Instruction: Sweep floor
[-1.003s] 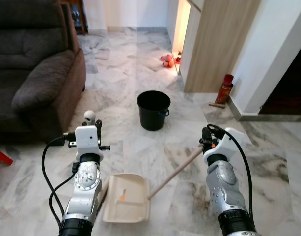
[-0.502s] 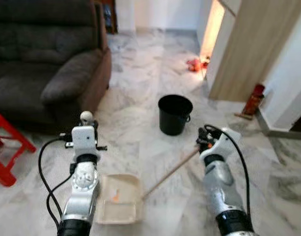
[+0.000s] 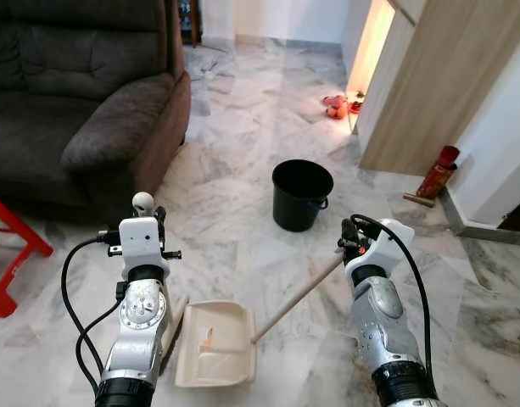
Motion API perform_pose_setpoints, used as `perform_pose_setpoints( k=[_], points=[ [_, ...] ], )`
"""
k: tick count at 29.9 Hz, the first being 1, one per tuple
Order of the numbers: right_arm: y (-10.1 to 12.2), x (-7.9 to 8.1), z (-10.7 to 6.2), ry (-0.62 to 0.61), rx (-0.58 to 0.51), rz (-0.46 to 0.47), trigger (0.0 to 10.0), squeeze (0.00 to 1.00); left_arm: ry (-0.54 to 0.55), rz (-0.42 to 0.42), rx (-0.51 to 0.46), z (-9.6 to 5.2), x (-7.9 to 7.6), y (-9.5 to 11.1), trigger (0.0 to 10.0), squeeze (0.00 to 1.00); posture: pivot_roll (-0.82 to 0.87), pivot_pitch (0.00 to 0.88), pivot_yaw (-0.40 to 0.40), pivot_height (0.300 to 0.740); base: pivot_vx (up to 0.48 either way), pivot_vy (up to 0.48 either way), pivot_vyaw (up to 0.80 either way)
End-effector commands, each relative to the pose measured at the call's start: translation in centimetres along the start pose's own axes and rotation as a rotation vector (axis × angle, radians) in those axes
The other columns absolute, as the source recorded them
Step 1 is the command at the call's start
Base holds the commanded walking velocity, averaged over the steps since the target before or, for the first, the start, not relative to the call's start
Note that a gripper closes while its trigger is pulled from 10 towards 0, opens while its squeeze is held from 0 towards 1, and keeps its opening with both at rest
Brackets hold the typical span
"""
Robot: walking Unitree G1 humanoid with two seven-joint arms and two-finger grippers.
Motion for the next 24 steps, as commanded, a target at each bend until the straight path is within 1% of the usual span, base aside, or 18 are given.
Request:
perform_pose_setpoints(
  k=[1, 15, 24],
  points=[
    [1.58, 0.37, 0.36, 0.016, -0.052, 0.022, 10.0, 0.00, -0.001, -0.013, -0.043, 0.21, -0.33, 1.21, 10.0, 0.00, 0.08, 0.000, -0.063, 0.740, 0.311, 0.000, 0.00],
    [1.70, 0.25, 0.37, 0.011, -0.059, 0.033, 10.0, 0.00, -0.005, -0.011, -0.043, 0.33, -0.40, 1.15, 10.0, 0.00, 0.07, 0.000, -0.056, 0.740, 0.329, 0.000, 0.00],
    [1.72, 0.48, 0.43, 0.019, -0.059, 0.033, 10.0, 0.00, -0.006, -0.010, -0.045, 0.32, -0.33, 1.19, 10.0, 0.00, 0.08, 0.000, -0.058, 0.740, 0.347, 0.000, 0.00]
  ],
)
Point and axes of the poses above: a point about 5 cm out from each wrist's last joint towards the gripper, its own z axis pointing out of the wrist towards the gripper, its own y axis along the axis of the wrist's last joint, x = y × z, the point moved 4 cm from there along z, pointing out of the wrist towards the gripper, and after that the axes turned 4 degrees about z, right-handed, at the moved point
